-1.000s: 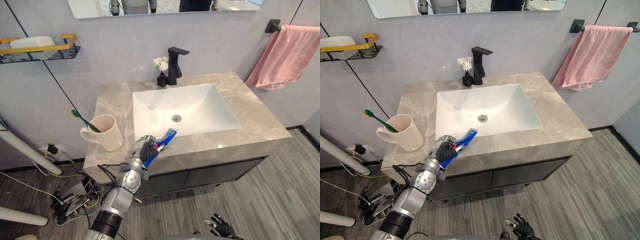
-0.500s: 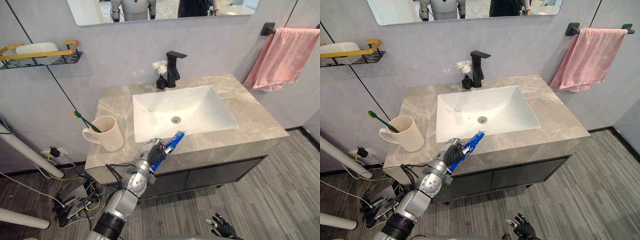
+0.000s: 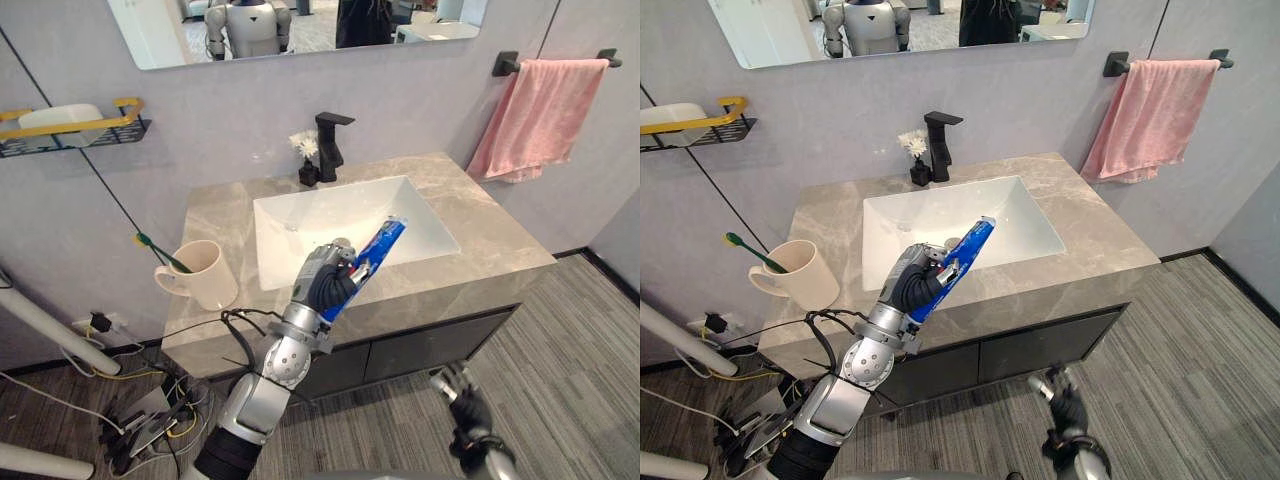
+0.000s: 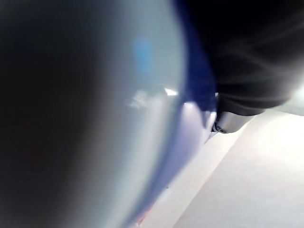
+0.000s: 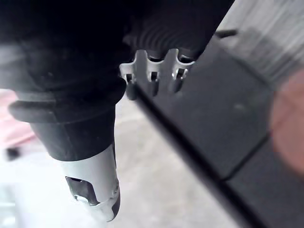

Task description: Organize washtable

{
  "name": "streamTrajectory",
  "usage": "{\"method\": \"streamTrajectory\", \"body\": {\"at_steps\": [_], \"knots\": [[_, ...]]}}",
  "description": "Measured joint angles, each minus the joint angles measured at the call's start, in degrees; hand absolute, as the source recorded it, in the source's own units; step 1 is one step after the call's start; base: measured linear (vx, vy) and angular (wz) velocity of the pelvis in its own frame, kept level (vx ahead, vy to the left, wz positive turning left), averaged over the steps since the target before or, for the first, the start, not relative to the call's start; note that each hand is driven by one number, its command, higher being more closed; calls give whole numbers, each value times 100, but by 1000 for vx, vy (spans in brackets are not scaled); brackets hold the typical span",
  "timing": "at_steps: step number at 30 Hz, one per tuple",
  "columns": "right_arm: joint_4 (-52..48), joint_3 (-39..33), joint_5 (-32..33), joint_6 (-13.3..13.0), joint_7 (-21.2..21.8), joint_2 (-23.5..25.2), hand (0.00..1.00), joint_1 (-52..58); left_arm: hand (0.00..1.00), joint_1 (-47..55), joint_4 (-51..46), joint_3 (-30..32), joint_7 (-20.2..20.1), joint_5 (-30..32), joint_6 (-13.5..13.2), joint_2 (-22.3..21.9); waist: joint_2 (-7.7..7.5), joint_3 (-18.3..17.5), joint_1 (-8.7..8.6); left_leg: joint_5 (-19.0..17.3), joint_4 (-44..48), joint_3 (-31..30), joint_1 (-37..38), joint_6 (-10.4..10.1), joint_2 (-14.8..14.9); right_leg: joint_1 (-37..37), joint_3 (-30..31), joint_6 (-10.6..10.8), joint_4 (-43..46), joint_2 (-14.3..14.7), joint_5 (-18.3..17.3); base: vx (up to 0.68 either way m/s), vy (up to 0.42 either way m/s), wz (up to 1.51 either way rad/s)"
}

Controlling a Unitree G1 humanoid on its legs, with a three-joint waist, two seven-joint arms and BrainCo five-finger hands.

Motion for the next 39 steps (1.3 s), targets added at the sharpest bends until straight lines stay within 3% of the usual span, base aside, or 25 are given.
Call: {"method": "streamTrajectory", "body": {"at_steps": [8,11,14,20,29,39], "knots": [[-2553,-248,542,-602,-91,169,0,-282,100,6,-266,10,-2,-129,-119,5,-34,16,47,-41,1,115,-7,-30,30,-44,157,-2,1,60,2,0,-19,-8],[-2822,-201,611,-708,-58,169,0,-392,100,6,-266,26,-2,-179,-120,6,-64,30,58,-78,49,112,-42,-21,30,-91,156,0,1,56,0,0,0,0],[-2833,57,871,-705,-62,165,0,-453,100,5,-265,47,-2,-252,-123,7,-90,36,65,-85,70,89,-113,-19,14,-109,142,1,1,39,0,-4,-13,4],[-2834,1402,1699,-604,118,6,0,-768,100,-207,-254,-123,-1,-357,-123,8,-174,93,72,-101,141,-40,-212,7,-2,-110,28,34,10,10,-25,-12,-13,9],[-2832,2048,3122,-420,370,-289,0,-1234,100,-295,45,-252,101,-348,-109,16,-192,107,121,-112,188,-187,-249,35,-58,-126,-113,78,172,-65,-96,-27,-9,9],[-2832,2552,3593,-287,376,-529,0,-1660,100,-696,180,-549,108,-349,-107,36,-261,126,162,-105,205,-207,-273,43,-64,-167,-148,61,239,-76,-110,-18,-6,1]]}}
